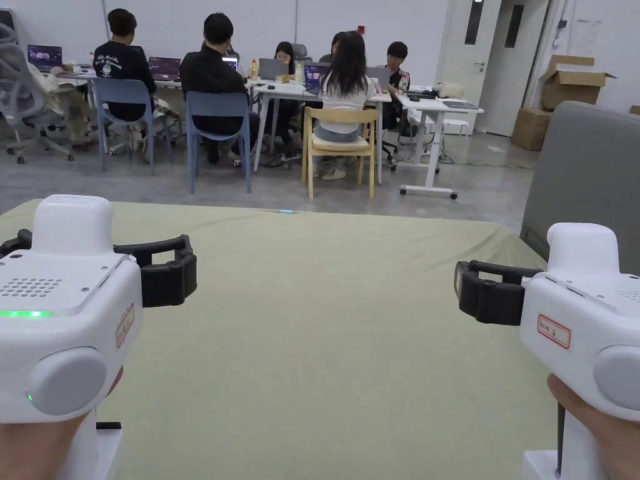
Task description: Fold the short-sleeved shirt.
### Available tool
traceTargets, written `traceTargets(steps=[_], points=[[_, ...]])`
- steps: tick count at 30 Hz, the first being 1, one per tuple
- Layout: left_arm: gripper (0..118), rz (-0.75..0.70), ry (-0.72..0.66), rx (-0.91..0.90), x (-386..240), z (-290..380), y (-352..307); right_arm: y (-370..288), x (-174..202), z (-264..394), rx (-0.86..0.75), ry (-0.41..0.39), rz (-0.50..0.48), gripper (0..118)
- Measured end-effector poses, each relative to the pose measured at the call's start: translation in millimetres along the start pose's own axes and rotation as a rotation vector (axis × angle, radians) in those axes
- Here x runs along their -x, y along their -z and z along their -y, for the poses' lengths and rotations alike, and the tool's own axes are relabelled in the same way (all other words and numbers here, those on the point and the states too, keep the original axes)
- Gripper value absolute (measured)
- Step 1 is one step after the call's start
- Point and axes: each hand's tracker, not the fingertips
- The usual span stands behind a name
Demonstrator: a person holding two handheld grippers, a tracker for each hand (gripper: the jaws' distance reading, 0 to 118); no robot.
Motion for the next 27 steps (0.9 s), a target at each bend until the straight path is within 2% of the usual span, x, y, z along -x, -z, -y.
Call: traceTargets(steps=[10, 16, 27], points=[[118, 0.102, -0.056, 0.042, 11.7, -6.2, 2.8, -6.8, 3.4, -2.9, -0.022, -0.024, -0.006, 118], [118, 0.001, -0.019, -0.009, 2.8, -6.3, -0.8, -3.4, 3.9, -4.1, -0.006, -0.035, 0.018, 118], [118, -0.022, -0.045, -0.018, 3.9, -5.8, -2.7, -4.8, 0.6, -4.3, 0.001, -0.024, 0.019, 118]])
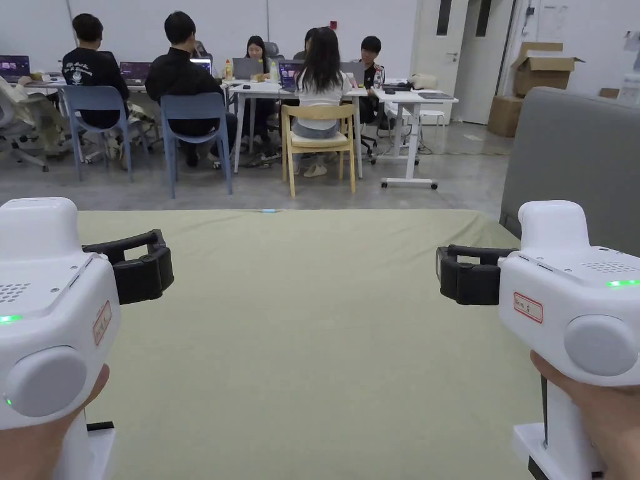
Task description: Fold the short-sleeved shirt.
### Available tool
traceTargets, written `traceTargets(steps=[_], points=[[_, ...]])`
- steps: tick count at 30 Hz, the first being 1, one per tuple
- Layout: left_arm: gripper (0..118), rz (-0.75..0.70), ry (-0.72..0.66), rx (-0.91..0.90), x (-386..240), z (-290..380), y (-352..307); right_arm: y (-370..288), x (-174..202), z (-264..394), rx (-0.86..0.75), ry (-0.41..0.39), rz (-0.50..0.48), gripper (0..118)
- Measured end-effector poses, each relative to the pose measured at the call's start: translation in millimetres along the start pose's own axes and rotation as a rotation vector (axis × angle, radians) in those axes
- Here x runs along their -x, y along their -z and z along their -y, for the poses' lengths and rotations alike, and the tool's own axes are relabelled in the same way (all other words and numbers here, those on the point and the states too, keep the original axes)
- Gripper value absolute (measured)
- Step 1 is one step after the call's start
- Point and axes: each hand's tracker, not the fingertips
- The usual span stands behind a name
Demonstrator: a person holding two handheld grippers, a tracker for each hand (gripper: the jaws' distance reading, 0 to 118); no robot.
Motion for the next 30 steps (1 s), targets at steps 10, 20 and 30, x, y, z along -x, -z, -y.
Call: traceTargets(steps=[10, 20, 30], points=[[118, -0.033, 0.03, 0.005, -4.3, 1.8, -0.4, 2.7, -1.4, 2.4, -0.009, 0.015, -0.006, 118], [118, -0.017, 0.066, 0.02, -6.8, 4.2, 2.5, 7.1, 3.3, 7.5, 0.002, 0.009, -0.011, 118], [118, 0.001, 0.0, 0.044, -2.9, 10.1, 3.5, 7.2, 1.0, 7.2, -0.004, 0.028, 0.003, 118]])
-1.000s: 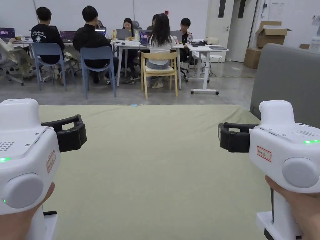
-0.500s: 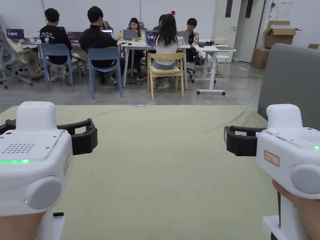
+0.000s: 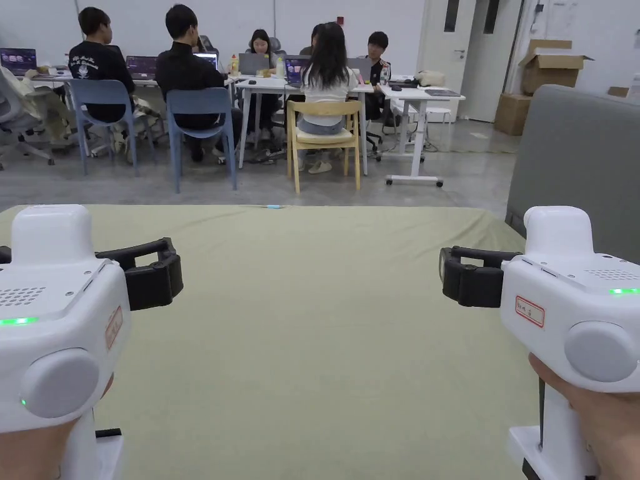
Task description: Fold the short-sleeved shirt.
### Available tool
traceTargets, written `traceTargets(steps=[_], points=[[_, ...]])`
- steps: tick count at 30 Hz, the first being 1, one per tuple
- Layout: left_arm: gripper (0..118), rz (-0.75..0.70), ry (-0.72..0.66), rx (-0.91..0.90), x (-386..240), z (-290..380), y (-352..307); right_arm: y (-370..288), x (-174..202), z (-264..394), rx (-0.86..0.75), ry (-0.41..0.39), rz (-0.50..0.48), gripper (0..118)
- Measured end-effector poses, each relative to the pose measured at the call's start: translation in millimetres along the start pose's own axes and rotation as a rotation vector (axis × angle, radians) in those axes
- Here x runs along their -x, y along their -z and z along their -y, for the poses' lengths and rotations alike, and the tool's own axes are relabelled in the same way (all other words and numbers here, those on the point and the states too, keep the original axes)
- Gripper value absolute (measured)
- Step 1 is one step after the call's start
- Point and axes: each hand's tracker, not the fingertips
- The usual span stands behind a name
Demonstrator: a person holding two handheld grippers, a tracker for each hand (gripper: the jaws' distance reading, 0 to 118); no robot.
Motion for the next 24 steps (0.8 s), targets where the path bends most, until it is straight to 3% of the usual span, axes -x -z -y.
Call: traceTargets(steps=[24], points=[[118, 0.02, 0.008, 0.011, -7.9, 4.0, -3.4, -1.0, -1.0, 2.9, 0.007, -0.011, 0.01, 118]])
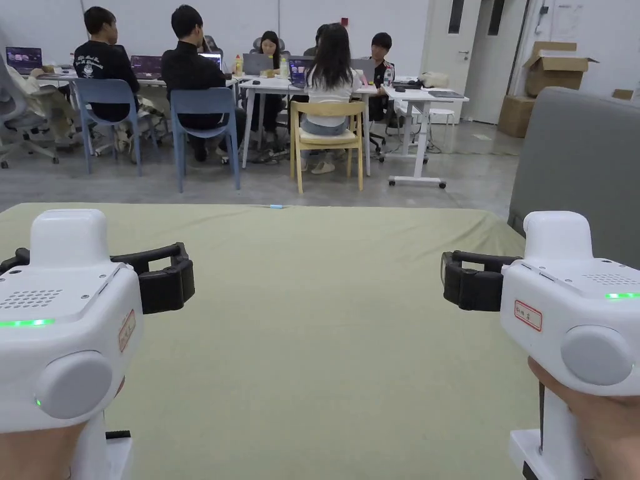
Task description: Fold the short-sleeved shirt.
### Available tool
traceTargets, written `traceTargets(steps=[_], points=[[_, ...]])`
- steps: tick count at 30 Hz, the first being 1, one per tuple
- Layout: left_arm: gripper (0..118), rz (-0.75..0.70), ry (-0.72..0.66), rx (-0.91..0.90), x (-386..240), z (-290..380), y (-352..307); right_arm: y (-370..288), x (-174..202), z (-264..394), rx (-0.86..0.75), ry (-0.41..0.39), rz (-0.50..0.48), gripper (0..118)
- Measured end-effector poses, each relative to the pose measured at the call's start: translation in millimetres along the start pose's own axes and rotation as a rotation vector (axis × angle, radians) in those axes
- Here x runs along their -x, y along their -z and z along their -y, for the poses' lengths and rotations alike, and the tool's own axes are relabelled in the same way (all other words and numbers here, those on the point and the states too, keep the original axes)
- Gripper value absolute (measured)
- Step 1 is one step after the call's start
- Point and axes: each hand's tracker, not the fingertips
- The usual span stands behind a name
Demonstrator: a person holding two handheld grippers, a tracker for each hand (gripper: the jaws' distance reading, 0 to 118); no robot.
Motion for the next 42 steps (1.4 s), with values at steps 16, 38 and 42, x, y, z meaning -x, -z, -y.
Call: traceTargets(steps=[16, 38, 42], points=[[118, 0.007, 0.002, -0.017, 2.5, -6.7, -2.5, 1.1, 7.8, -0.6, -0.003, -0.03, 0.01, 118], [118, 0.003, -0.012, -0.026, 0.3, -6.7, 2.8, -4.2, -0.2, -2.7, -0.094, 0.054, 0.062, 118], [118, 0.014, -0.02, -0.023, -0.3, -6.6, 3.6, 0.3, -7.7, -6.1, -0.073, 0.083, 0.036, 118]])
